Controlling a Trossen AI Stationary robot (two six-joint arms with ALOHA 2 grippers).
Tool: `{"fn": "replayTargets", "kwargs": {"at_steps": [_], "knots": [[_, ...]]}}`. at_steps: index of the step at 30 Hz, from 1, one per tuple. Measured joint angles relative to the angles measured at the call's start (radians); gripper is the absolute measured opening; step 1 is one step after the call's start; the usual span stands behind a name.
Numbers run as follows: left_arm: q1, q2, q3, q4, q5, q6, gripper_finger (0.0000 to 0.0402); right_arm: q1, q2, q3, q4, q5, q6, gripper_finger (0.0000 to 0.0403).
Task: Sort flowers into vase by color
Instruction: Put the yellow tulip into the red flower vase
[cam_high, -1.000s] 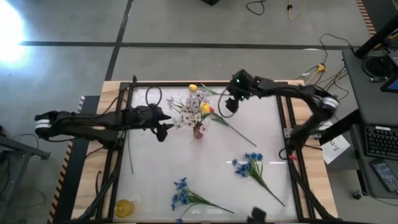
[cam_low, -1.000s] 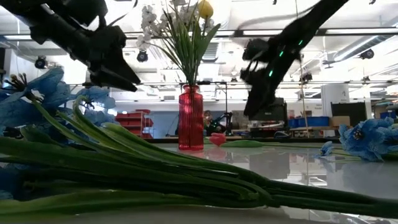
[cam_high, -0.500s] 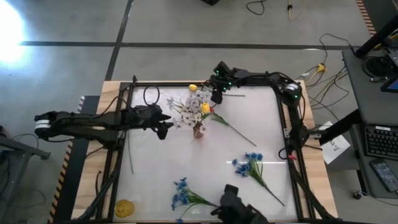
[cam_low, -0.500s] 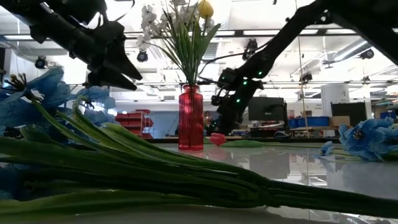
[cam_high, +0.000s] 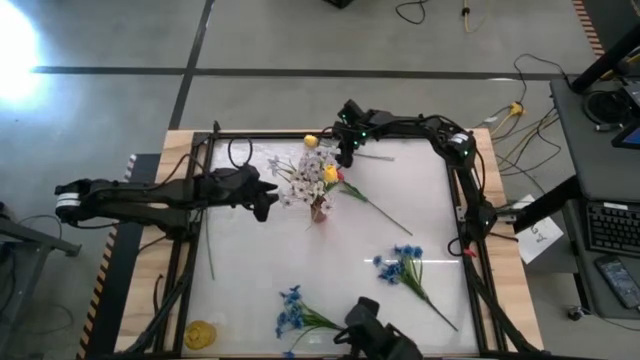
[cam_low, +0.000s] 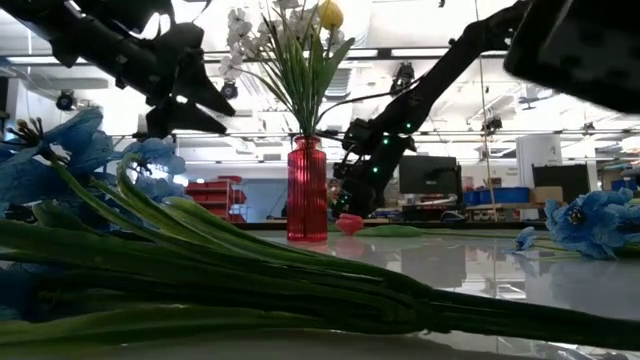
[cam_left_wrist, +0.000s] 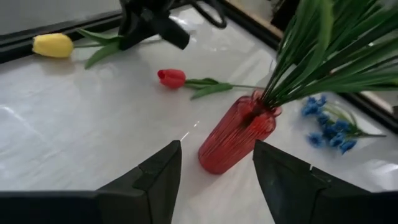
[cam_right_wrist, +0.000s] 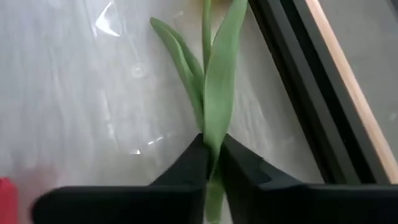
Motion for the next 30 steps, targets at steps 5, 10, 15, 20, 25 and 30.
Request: {"fn": "replayTargets", "kwargs": {"at_steps": [5,10,15,20,25,30], "knots": [[0.000,-0.011,0.013,0.007,0.072,-0.067,0.0157,0.002,-0.061,-0.010,-0.044,0.011,0.096,0.0014],[0.000,-0.056,0.062,-0.036,0.109,-0.079,0.0129,0.002,-0.259,-0.009,-0.069,0.013,0.107,0.0013],[0.000,-0.124,0.172,-0.136,0.109,-0.042,0.0110,0.035,-0.484,-0.034,-0.108,0.013,0.147,0.0013],[0.000,-0.188,0.320,-0.235,0.110,0.106,0.0101,0.107,-0.700,-0.052,-0.080,0.010,0.256,0.0013],[0.000,-0.241,0.438,-0.241,0.109,0.257,0.0100,0.273,-0.848,-0.068,-0.006,0.038,0.370,0.0013],[0.000,-0.258,0.470,-0.161,0.127,0.250,0.0113,0.516,-0.910,-0.090,0.165,0.105,0.441,0.0013]]}}
